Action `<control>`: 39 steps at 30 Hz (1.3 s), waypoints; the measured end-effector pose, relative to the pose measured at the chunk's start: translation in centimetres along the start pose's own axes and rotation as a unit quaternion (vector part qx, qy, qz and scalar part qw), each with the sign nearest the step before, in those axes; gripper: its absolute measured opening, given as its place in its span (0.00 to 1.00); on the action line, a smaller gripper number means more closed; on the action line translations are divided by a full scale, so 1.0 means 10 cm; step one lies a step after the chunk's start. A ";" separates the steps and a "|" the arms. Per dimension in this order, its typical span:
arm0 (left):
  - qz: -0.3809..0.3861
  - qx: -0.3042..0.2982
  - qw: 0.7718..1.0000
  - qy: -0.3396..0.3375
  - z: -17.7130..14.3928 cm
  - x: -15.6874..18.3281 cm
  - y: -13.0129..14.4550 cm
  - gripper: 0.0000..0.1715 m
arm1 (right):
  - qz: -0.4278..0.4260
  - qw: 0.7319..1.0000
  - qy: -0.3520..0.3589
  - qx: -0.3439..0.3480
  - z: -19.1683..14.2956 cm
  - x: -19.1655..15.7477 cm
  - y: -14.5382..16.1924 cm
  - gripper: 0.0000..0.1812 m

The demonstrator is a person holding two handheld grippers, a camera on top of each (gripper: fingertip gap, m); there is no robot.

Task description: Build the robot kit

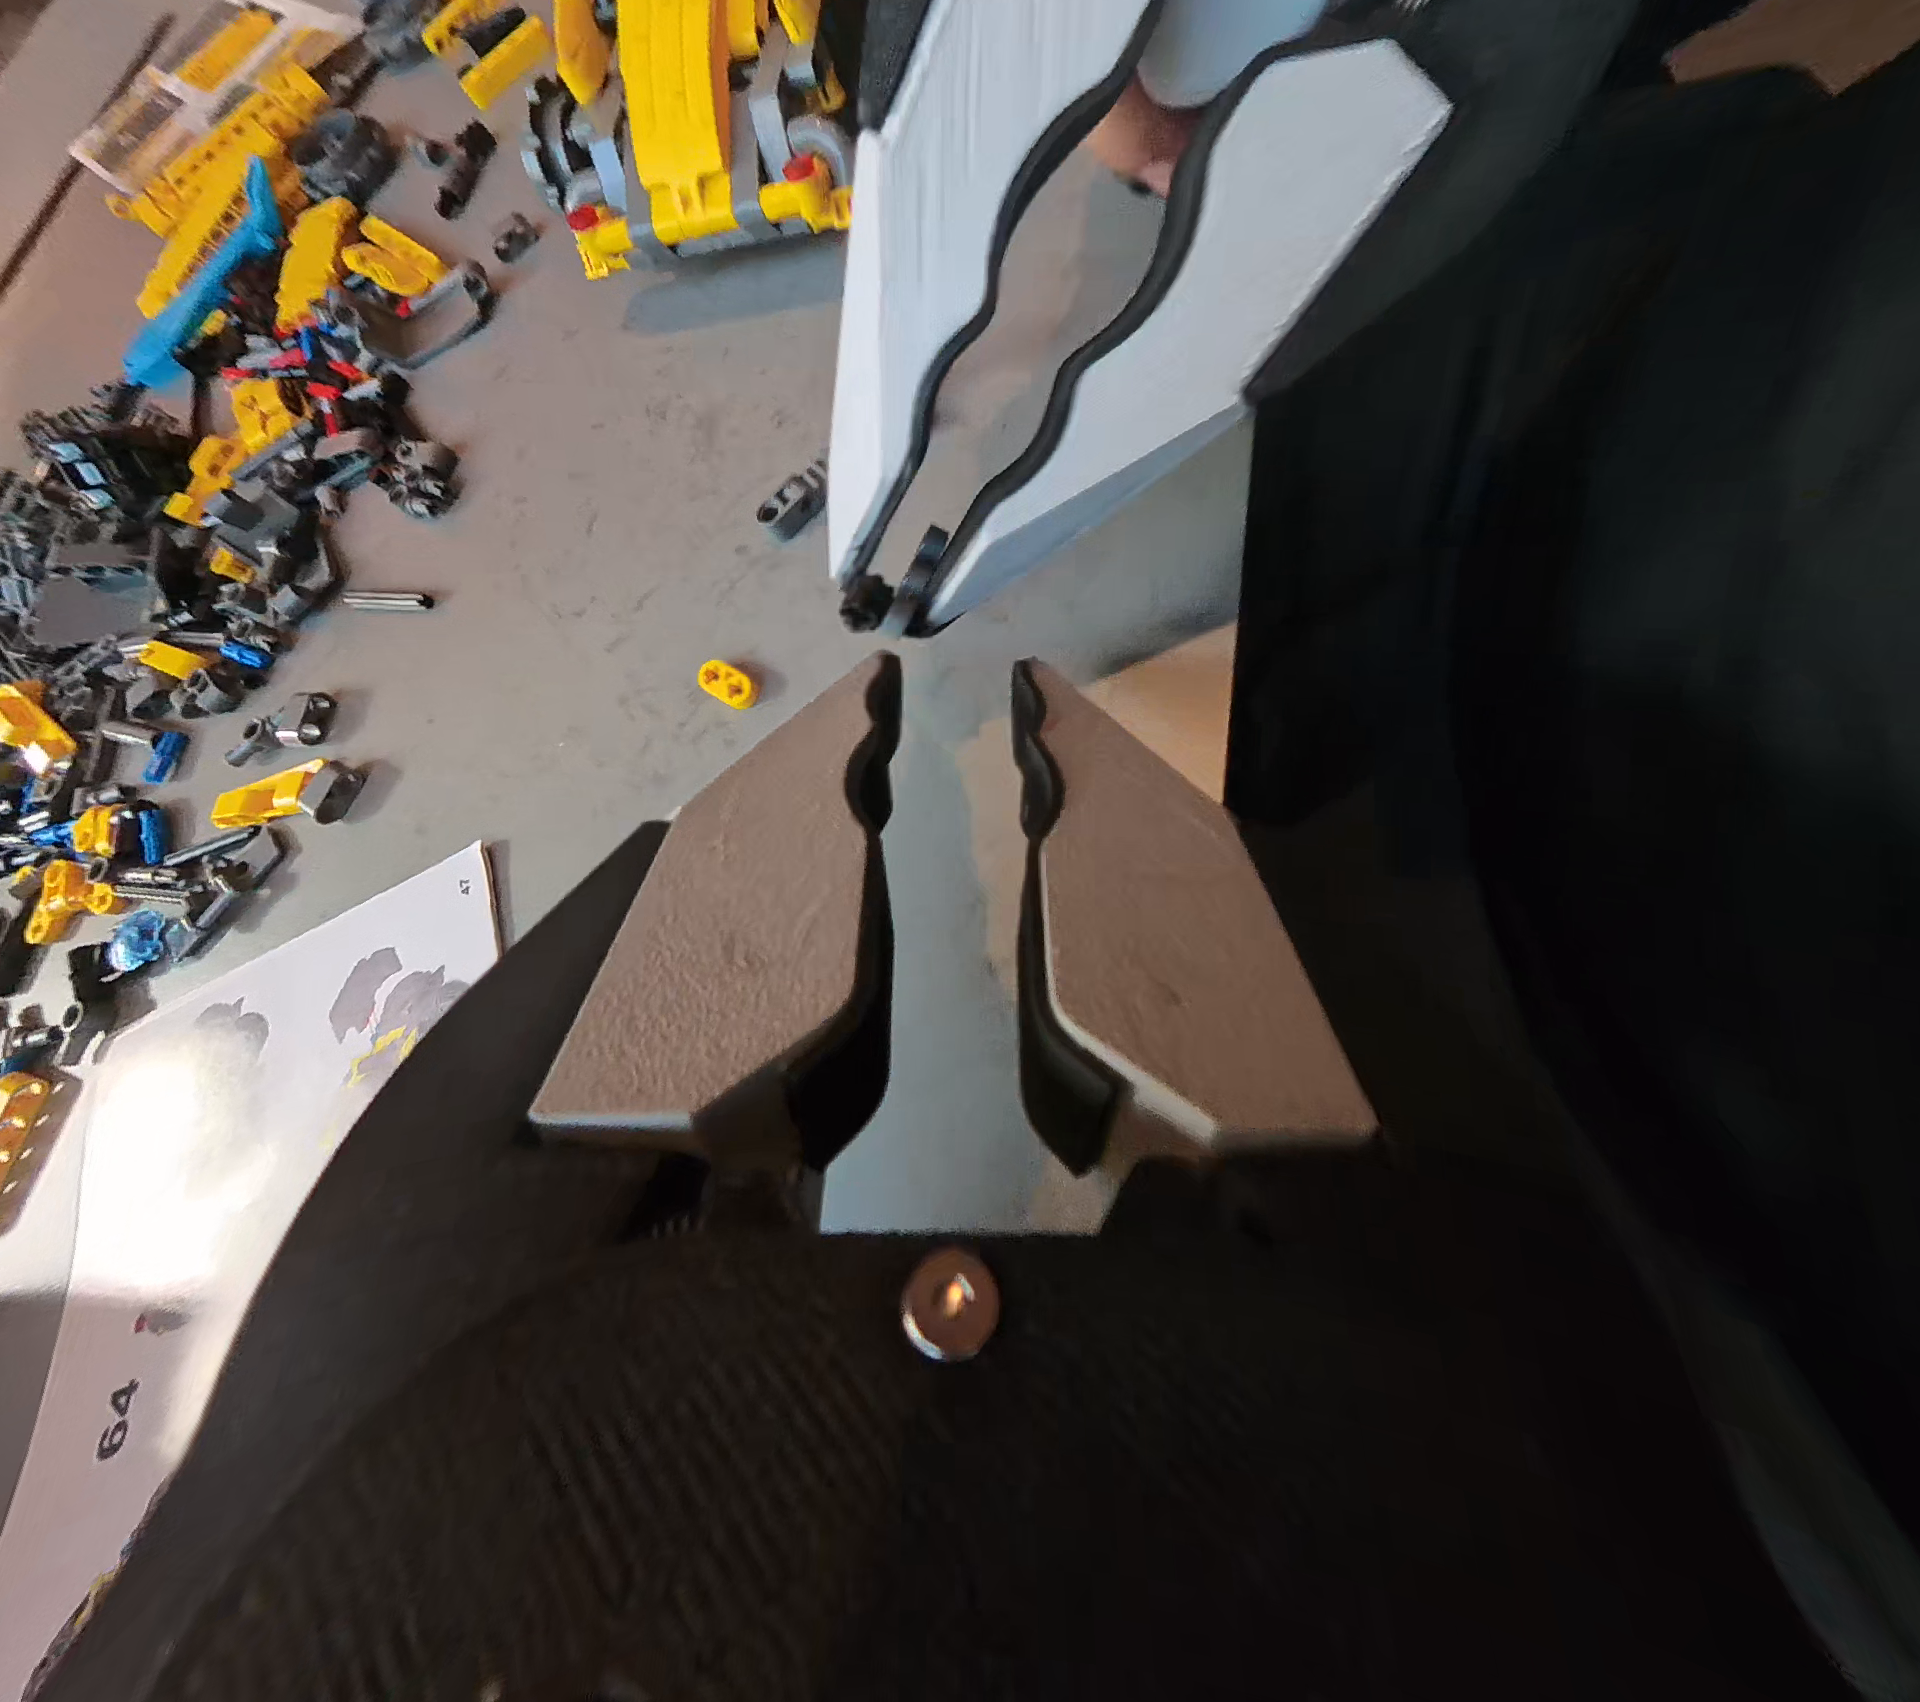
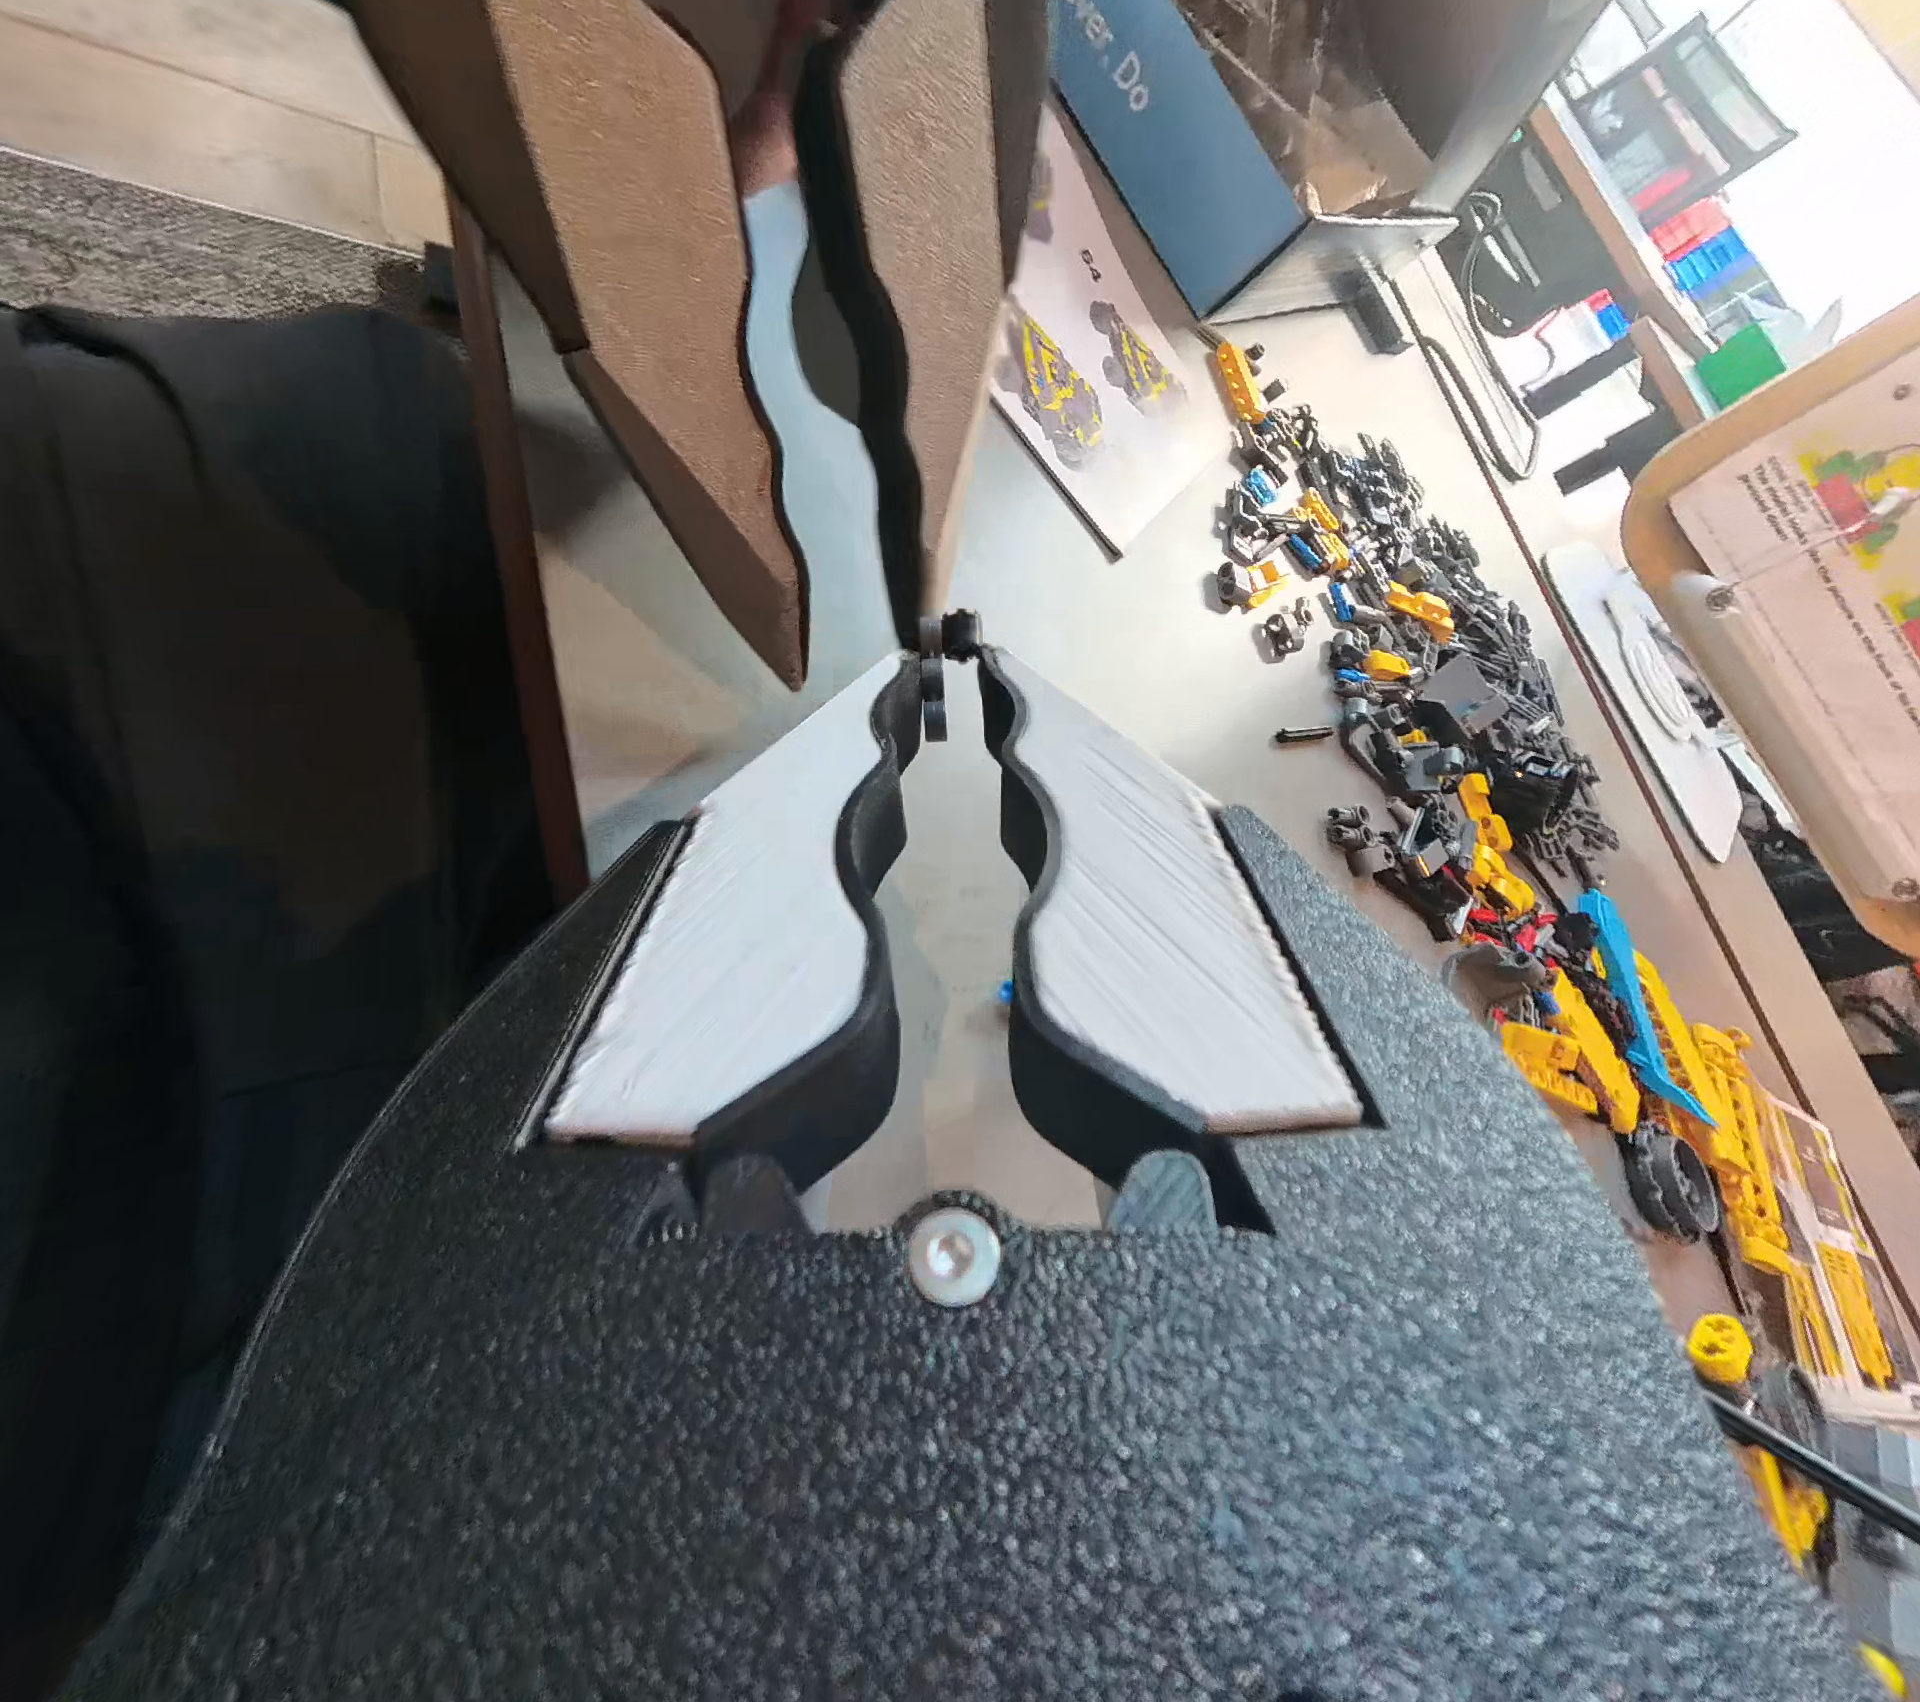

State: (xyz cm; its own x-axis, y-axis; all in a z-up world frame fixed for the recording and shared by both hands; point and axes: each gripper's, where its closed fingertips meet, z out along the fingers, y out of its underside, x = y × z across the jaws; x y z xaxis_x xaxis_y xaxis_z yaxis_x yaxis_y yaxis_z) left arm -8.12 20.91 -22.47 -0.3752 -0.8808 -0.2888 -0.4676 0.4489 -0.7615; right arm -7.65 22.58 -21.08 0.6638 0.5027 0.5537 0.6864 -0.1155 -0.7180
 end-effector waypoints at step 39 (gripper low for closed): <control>-0.036 -0.054 0.998 0.009 0.10 -0.02 0.13 0.06 | -0.013 0.996 -0.073 -0.048 0.08 -0.18 0.15 0.06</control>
State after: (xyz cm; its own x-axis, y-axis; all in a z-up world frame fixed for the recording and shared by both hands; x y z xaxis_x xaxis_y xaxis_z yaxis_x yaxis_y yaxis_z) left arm -7.87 21.48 -23.99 -0.3509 -0.9091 -0.2244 -0.5777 0.3988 -0.7122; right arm -8.03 22.24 -23.50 0.6000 0.6246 0.4998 0.7329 -0.1789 -0.6564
